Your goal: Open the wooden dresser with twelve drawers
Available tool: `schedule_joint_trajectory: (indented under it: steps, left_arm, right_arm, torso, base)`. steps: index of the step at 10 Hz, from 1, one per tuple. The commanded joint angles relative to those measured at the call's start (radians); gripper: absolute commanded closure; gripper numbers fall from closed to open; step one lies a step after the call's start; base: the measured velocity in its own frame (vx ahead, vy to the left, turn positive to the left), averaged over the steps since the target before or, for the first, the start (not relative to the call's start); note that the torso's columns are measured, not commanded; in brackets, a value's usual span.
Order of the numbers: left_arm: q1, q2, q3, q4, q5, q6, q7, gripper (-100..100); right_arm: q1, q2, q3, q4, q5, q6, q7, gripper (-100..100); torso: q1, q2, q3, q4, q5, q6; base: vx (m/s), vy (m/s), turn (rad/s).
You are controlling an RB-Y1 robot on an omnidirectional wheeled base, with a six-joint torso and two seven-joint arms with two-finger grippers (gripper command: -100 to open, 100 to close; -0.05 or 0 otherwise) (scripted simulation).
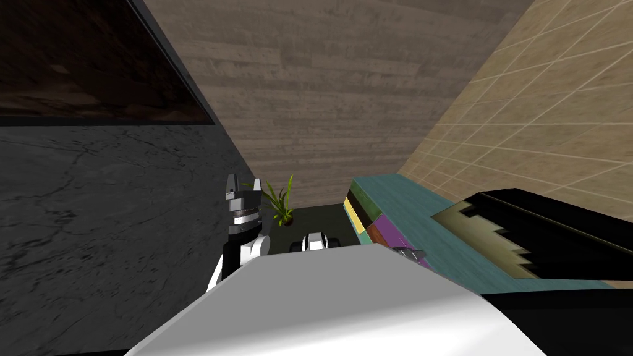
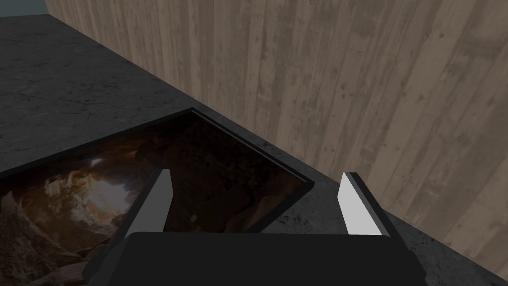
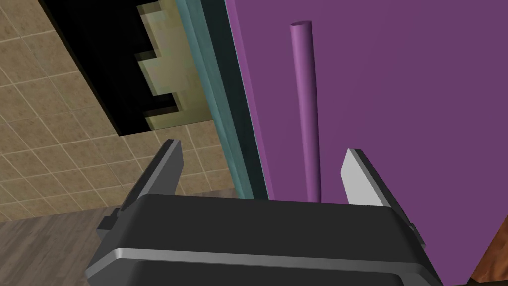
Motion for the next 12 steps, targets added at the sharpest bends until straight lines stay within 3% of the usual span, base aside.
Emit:
schedule_joint_trajectory:
  steps: [1,5,6,7,10,11,12]
  left_arm:
    - [0.0,0.0,0.0,0.0,0.0,0.0,0.0,0]
    - [0.0,0.0,0.0,0.0,0.0,0.0,0.0,0]
    - [0.0,0.0,0.0,0.0,0.0,0.0,0.0,0]
    - [0.0,0.0,0.0,0.0,0.0,0.0,0.0,0]
    - [0.0,0.0,0.0,0.0,0.0,0.0,0.0,0]
    - [0.0,0.0,0.0,0.0,0.0,0.0,0.0,0]
    - [0.0,0.0,0.0,0.0,0.0,0.0,0.0,0]
  right_arm:
    - [-0.003,0.001,-0.001,-0.008,-0.001,0.001,0.011,100]
    - [-0.012,0.0,-0.004,-0.028,-0.004,0.005,0.037,100]
    - [-0.008,0.009,0.0,-0.029,-0.006,-0.008,0.035,100]
    - [-0.009,0.018,0.001,-0.043,-0.001,0.005,0.048,100]
    - [-0.011,0.021,0.0,-0.061,0.007,0.028,0.062,100]
    - [-0.011,0.029,0.004,-0.047,0.002,0.006,0.052,100]
    - [-0.011,0.038,0.007,-0.059,0.006,0.02,0.063,100]
  torso:
    - [0.002,0.001,0.0,0.0,0.002,0.0]
    - [0.015,0.006,-0.001,0.003,0.015,0.003]
    - [0.015,0.006,-0.001,0.003,0.016,0.003]
    - [0.008,0.005,-0.002,0.003,0.014,0.003]
    - [0.014,0.006,-0.001,0.004,0.015,0.002]
    - [0.013,0.005,-0.002,0.004,0.015,0.002]
    - [0.007,0.005,-0.002,0.004,0.014,0.002]
  base:
    - [-0.022,0.079,-0.005]
    - [-0.03,0.192,-0.006]
    - [-0.01,0.104,0.004]
    - [0.005,0.141,-0.018]
    - [-0.02,0.192,-0.018]
    - [-0.001,0.083,-0.002]
    - [-0.009,0.114,-0.009]
